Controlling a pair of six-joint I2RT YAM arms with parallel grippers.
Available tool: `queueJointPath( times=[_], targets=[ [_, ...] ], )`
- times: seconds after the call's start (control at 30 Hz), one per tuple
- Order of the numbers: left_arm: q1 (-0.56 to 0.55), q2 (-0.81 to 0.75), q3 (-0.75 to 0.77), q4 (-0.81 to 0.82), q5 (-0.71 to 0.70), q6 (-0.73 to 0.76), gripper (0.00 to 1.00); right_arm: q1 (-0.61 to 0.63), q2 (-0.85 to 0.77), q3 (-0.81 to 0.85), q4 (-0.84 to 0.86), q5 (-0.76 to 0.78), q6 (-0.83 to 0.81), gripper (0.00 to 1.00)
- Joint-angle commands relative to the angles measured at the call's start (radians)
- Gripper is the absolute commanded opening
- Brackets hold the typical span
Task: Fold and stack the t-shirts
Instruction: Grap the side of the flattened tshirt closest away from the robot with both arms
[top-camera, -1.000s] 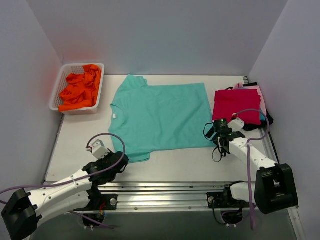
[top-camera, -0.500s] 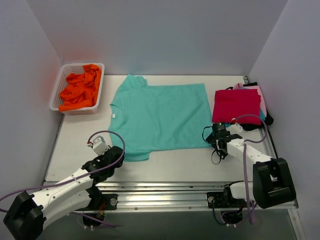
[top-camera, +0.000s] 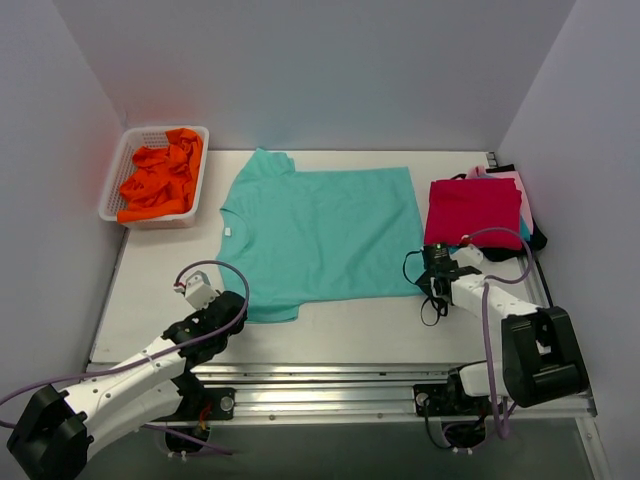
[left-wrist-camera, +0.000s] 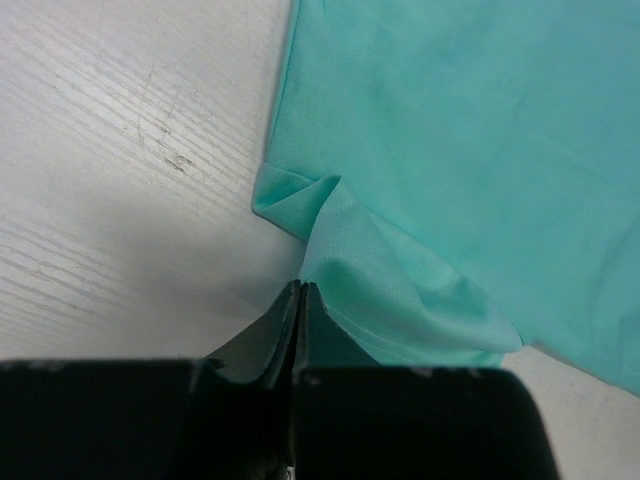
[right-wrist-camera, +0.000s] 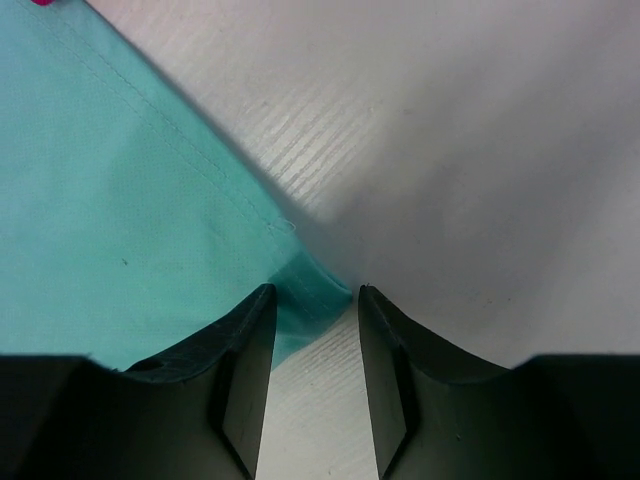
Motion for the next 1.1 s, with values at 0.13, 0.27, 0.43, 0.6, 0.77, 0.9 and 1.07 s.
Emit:
queueJointPath(
  times=[0.13,0.27,0.43,0.6,0.77,0.9,1.07],
  targets=[
    [0.012,-0.018,-0.008,0.042,0.01,0.01,0.02,0.006,0.063,0.023,-0.017,-0.007,-0.014,0.27],
    [0.015,-0.015,-0.008,0.047,0.008,0.015,0.02,0.006,0.074,0.026,-0.017,-0.014,-0.016,0.0],
    [0.014,-0.006,0.023,0.01,0.007,0.024,0.02,0.015,0.036,0.013,-0.029,-0.003,-0.008,0.0],
    [0.012,-0.039,0.075,-0.096,0.014,0.007,0.02,0.066,-0.067,0.026,-0.112,0.043,0.009,0.0],
    [0.009,-0.128,0.135,-0.188,0.063,0.024,0.02,0.153,-0.169,0.078,-0.242,0.134,0.041,0.0],
    [0.011,-0.199,0.216,-0.24,0.076,0.058,0.02,0.162,-0.222,0.122,-0.284,0.187,0.03,0.0],
    [0.015,-0.175,0.293,-0.255,0.048,0.081,0.02,0.161,-0.2,0.19,-0.27,0.203,-0.002,0.0]
  ],
)
